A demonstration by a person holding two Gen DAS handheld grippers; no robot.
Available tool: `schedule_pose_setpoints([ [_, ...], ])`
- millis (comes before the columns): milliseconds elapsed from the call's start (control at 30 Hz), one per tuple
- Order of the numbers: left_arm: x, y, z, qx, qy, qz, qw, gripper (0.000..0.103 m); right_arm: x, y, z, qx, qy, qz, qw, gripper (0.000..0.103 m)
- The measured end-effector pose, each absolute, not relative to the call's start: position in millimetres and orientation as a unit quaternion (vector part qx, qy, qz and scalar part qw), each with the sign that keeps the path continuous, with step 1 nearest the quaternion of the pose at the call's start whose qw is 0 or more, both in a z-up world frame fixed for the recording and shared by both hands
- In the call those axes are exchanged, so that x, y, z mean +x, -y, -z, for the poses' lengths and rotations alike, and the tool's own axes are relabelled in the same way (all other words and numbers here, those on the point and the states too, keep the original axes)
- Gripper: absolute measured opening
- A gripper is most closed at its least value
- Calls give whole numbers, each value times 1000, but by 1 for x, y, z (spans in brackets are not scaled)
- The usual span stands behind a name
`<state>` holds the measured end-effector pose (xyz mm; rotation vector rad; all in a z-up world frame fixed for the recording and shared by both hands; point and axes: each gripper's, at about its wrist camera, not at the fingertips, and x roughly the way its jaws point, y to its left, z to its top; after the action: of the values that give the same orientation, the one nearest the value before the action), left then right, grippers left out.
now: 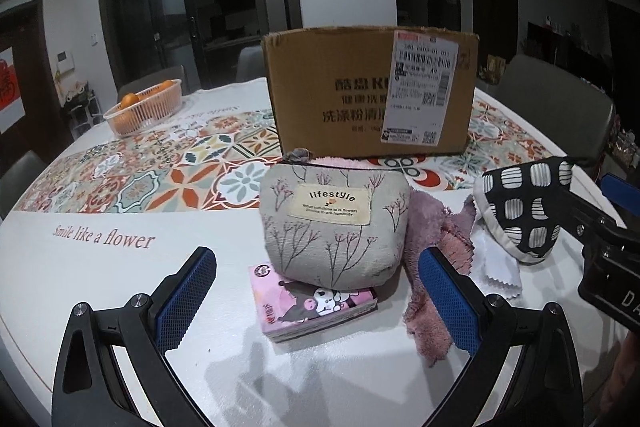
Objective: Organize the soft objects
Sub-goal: 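Grasp the grey pouch with the left tool while the right tool grasps the patterned slipper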
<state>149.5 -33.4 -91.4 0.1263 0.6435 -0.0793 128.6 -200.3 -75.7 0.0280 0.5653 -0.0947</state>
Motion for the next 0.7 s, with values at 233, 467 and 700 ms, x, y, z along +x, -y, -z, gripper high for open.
schedule_pose_setpoints([
  [233, 163, 40, 98, 82, -318, 29, 944, 100, 145, 209, 85, 28, -291, 48, 955, 86],
  [467, 172, 40, 102, 80, -323, 33, 942, 86, 158, 213, 93, 46, -305, 43, 950, 74],
  [700, 171, 40, 101, 75, -318, 47, 944, 67, 160, 213, 97, 48, -315, 38, 947, 49],
])
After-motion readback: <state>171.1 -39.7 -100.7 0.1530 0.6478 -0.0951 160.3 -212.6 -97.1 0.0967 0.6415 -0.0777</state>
